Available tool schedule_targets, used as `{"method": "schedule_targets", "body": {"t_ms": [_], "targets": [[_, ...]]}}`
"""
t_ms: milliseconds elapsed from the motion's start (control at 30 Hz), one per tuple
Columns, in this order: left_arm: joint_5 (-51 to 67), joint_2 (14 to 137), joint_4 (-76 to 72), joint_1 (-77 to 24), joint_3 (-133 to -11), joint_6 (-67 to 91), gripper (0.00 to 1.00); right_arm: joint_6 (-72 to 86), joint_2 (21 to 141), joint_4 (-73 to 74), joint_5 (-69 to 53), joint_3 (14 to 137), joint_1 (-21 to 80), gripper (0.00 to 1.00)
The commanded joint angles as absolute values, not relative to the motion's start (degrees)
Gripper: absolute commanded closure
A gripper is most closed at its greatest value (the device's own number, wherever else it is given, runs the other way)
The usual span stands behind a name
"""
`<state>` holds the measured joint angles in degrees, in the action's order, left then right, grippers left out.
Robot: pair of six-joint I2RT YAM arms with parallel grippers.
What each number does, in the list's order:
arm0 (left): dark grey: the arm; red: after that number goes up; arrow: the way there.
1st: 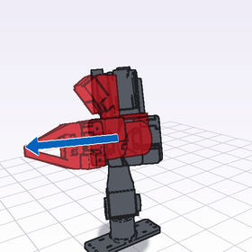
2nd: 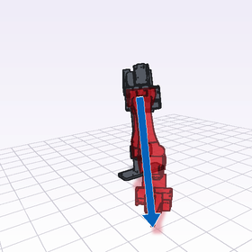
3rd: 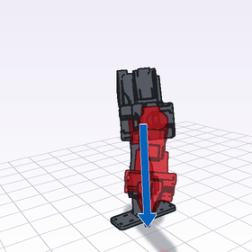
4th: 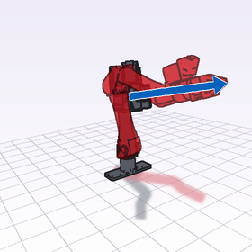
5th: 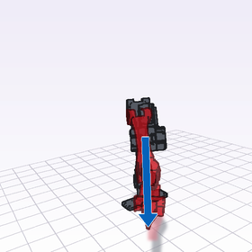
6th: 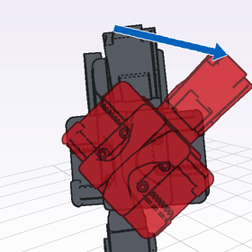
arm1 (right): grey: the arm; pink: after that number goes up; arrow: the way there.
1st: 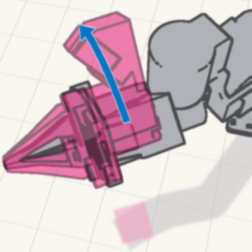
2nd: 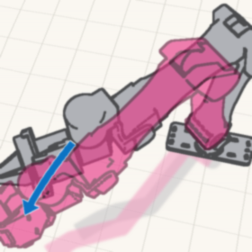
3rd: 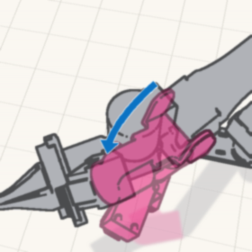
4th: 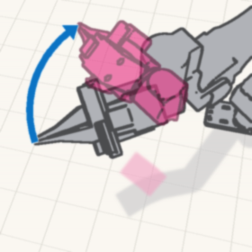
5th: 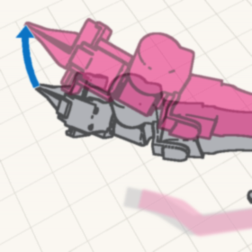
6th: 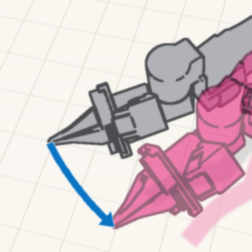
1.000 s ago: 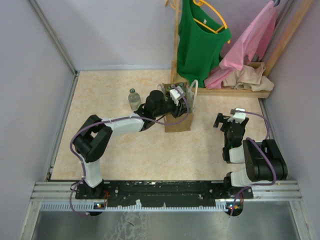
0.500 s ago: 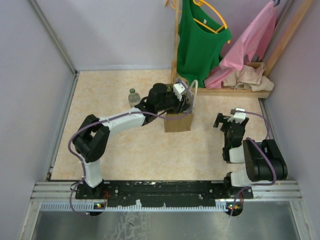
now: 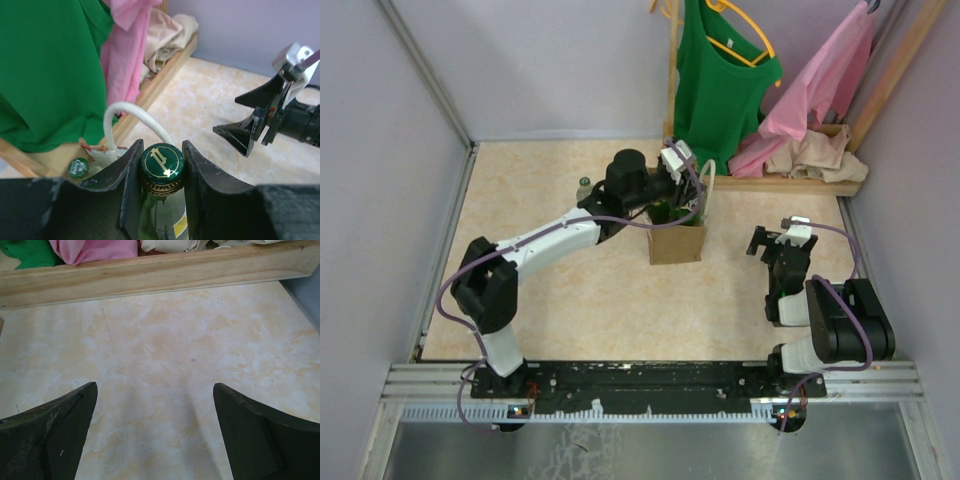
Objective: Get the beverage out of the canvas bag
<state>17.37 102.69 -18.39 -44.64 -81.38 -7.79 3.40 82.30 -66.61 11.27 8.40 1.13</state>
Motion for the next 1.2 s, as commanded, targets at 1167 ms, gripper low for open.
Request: {"method": "schedule_targets", "body": {"t_ms": [1167], "targets": [[-7.6,71.8,-14.4,-19.9,-76.0,-9.6,1.00,2.5,82.6,-69.7,11.6,10.4,1.6,0.01]]}}
